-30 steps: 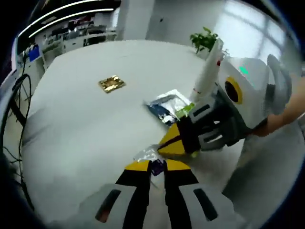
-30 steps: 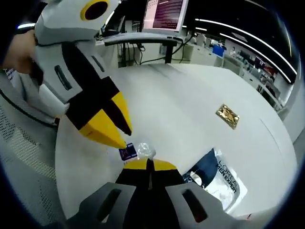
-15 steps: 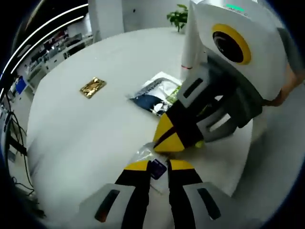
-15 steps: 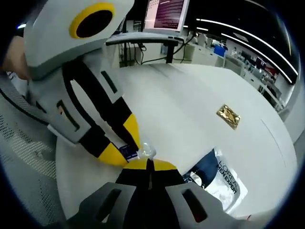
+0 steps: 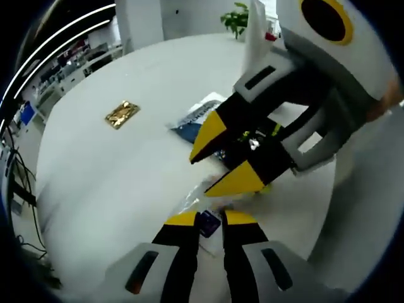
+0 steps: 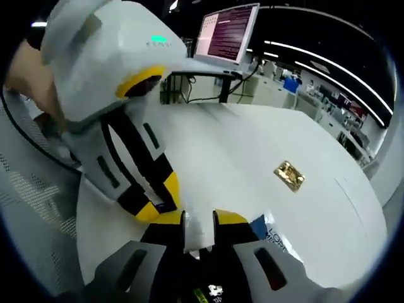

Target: Arrange the skincare products in the storage area until every visible bottle or jar stands upright without overlapping.

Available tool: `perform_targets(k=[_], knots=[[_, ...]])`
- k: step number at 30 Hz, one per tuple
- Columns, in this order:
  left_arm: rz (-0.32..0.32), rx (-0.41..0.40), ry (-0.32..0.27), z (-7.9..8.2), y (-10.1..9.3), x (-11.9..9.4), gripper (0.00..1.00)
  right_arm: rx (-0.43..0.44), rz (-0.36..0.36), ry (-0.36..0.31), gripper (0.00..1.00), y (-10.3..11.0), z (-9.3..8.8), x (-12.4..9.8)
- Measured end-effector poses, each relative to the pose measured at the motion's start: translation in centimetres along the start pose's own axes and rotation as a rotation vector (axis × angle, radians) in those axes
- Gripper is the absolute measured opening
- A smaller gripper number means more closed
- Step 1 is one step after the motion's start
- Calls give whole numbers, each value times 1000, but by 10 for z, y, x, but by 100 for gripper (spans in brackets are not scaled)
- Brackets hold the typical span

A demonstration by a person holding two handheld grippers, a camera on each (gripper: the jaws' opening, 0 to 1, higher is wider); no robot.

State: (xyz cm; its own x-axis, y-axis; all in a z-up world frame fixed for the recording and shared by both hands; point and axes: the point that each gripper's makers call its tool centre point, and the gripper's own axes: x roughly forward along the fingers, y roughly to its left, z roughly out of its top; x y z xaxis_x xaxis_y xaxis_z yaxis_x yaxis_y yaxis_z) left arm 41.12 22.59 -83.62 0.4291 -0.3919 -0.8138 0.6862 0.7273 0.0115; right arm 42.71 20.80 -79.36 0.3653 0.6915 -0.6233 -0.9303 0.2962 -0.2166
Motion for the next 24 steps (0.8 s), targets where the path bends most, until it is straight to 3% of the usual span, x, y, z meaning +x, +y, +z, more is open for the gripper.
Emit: perform_targets(k=[3,8,16,24], knots=[[2,4,3,1,-1,0,15,-21,8,0,22,4,0,-14],[-1,-10,4,1,-2,0,15,-23,39,-15,35,18,-2,-38],[-2,-21,4,1,-1,0,15,49,43,-39,38,25,-14,-70],[-3,-43,1,3,-2,-2,28,121,-9,-31,40,18,-31,-96]])
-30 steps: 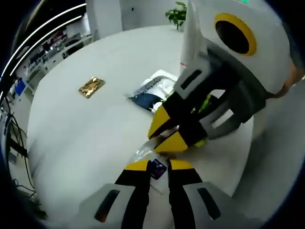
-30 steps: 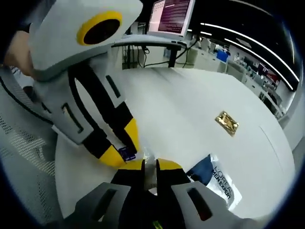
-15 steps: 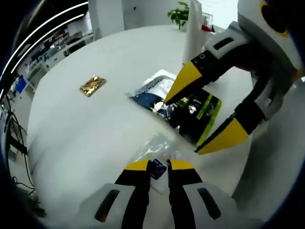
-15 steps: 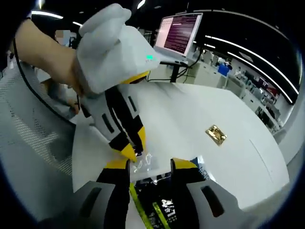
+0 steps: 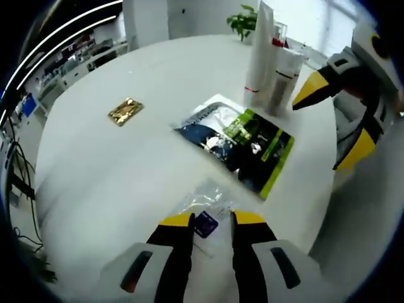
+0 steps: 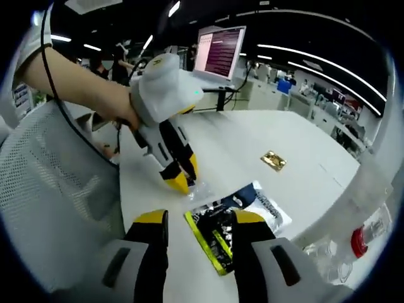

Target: Arrange the skincare products in the storage area until every visible bottle or jar stands upright without overlapping.

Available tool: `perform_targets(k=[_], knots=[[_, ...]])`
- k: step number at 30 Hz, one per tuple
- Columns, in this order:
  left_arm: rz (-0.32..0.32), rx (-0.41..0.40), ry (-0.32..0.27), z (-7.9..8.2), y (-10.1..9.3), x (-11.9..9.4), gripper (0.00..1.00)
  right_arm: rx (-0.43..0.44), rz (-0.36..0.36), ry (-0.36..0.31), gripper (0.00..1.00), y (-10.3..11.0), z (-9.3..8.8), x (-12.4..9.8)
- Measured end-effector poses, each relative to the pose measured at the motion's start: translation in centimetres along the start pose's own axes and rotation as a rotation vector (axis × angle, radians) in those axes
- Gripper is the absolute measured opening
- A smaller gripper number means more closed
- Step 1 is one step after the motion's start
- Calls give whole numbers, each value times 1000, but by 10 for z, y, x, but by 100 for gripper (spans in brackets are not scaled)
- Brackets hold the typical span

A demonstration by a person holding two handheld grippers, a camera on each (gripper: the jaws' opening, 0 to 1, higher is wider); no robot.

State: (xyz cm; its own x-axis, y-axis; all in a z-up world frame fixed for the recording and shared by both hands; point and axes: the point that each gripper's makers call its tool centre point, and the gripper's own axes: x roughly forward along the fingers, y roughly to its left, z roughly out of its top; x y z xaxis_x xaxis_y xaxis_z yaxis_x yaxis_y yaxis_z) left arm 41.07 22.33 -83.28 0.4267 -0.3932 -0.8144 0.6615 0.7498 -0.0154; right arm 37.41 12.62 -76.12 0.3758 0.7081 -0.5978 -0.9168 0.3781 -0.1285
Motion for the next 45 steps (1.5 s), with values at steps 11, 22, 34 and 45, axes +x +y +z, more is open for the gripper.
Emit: perform_targets(k=[11,22,34,45], knots=[[13,-7,-11,7,2,-7,29,48,-63,-27,44,-12,2,-23],[24,-59,-28,11,-4,-17,40,101,-122,-39,50,-21,-6,-53],[-7,-180,-94,14,-18,-32,49,170,-205,-45,64,-46,-16,-90],[27,-282,-200,24,-26,-64,58,213,-270,-75,80,-62,-25,-118]])
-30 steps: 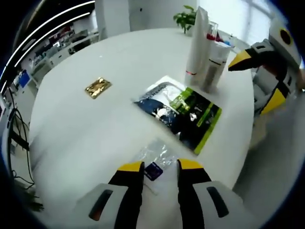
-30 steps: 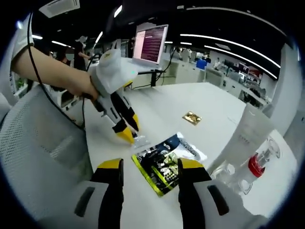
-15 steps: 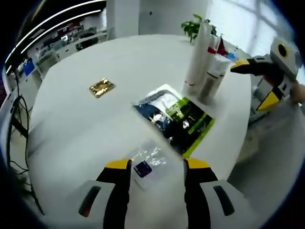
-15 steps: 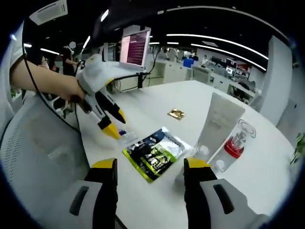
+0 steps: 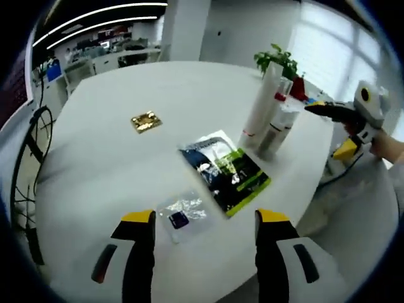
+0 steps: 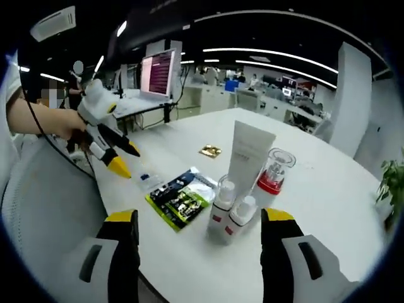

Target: Arrange the skincare products in the storage area until every visible bottle or jar stands upright without overlapping.

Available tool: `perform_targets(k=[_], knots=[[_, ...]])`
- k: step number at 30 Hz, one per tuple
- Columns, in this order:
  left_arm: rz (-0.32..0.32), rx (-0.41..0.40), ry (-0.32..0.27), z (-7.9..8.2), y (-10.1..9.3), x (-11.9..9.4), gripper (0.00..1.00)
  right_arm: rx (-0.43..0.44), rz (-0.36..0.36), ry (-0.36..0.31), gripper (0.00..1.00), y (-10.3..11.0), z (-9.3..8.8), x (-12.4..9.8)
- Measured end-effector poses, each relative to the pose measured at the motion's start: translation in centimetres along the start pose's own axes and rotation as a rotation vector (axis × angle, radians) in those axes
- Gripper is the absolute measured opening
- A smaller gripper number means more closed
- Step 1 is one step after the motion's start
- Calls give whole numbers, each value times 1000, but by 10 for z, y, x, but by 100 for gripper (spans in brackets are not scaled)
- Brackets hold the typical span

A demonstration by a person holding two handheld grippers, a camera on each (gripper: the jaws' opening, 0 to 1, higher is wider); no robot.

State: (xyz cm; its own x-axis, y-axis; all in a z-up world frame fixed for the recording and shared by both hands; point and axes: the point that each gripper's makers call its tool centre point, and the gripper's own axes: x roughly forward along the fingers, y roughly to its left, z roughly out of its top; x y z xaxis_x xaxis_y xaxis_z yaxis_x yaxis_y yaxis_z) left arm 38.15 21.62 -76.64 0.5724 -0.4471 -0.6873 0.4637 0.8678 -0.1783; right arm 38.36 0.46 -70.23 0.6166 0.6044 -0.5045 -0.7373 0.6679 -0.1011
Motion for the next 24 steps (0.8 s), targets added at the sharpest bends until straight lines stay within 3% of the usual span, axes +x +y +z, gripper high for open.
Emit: perform_targets(k=[12,17,19,24], knots=[[51,-89,-80,-1,6,-36,68,116,-52,-33,87,-16,-4,-24],[70,-86,-110,-2,9,-49,73,164,-70,-36,88,-19,-4,-28],[74,-85,-129,0,9,-53,80,170,-73,-49,89,-18,-1,-29],[73,-73,-120,-4,10,-55,88,168,-61,-44,95,-13,-4,-26]])
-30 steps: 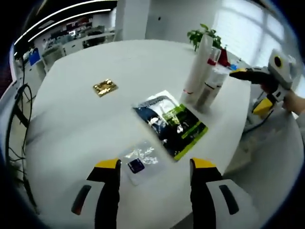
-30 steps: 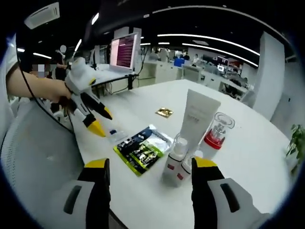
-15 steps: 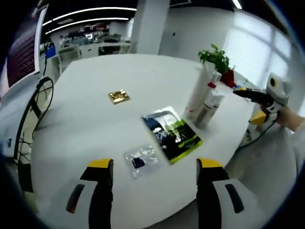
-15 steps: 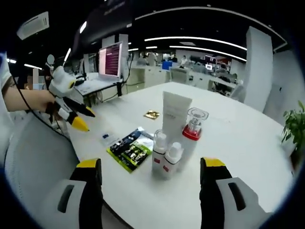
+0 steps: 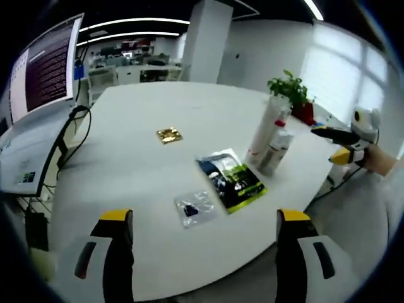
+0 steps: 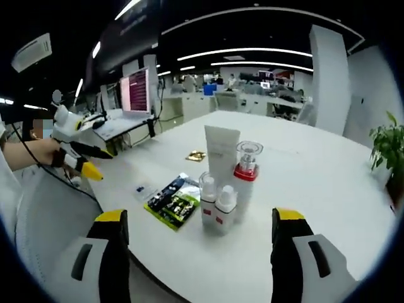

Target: Arrange the skincare products in the storage area until every visible bottle or jar stands upright without overlapping.

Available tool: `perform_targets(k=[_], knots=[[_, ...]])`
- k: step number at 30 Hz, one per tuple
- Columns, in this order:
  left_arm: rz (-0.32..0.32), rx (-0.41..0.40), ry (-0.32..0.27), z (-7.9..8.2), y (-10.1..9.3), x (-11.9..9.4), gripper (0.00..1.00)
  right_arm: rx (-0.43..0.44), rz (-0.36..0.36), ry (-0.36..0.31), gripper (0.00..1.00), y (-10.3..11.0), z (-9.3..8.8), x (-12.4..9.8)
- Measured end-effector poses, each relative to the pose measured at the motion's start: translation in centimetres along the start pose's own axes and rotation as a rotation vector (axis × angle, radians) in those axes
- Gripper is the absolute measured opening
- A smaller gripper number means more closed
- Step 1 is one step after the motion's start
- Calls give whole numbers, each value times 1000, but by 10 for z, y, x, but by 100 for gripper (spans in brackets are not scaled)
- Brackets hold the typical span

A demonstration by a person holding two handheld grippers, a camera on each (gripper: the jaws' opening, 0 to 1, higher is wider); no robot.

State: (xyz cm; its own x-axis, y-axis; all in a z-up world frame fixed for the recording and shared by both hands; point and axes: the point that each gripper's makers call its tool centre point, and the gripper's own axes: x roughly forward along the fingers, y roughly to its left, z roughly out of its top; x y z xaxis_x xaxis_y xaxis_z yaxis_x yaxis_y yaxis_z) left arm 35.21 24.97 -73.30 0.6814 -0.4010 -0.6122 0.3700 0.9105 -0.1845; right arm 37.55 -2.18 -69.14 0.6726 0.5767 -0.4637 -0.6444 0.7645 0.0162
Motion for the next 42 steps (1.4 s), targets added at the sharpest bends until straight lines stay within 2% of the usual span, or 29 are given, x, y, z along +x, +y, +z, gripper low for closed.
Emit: perform_targets(k=[4,6,11,15,26,30,36,42], knots=[[-12,-3,-13,2,-3,0,99,-7,25,29,98,5,-6,2],[-25,-15,17,-3,-5,0,99,24,61,15,100,11,-3,1],[-10,-25,29,-5,-2,-2,99,-2,60,26,100,12,-5,2],[-2,-28,22,-2,-1,-3,99,7,59,27,100,11,-6,3],[-3,-36,60,1,3,8,99,32,60,54,99,8,-13,3],[-3,-36,69,6,6,16,99,29,54,75,97,7,-17,4],[-11,-28,85,18,9,33,99,-34,67,126,97,14,-24,7],[22,-28,98,28,19,54,98,-15,54,137,97,9,-27,7]])
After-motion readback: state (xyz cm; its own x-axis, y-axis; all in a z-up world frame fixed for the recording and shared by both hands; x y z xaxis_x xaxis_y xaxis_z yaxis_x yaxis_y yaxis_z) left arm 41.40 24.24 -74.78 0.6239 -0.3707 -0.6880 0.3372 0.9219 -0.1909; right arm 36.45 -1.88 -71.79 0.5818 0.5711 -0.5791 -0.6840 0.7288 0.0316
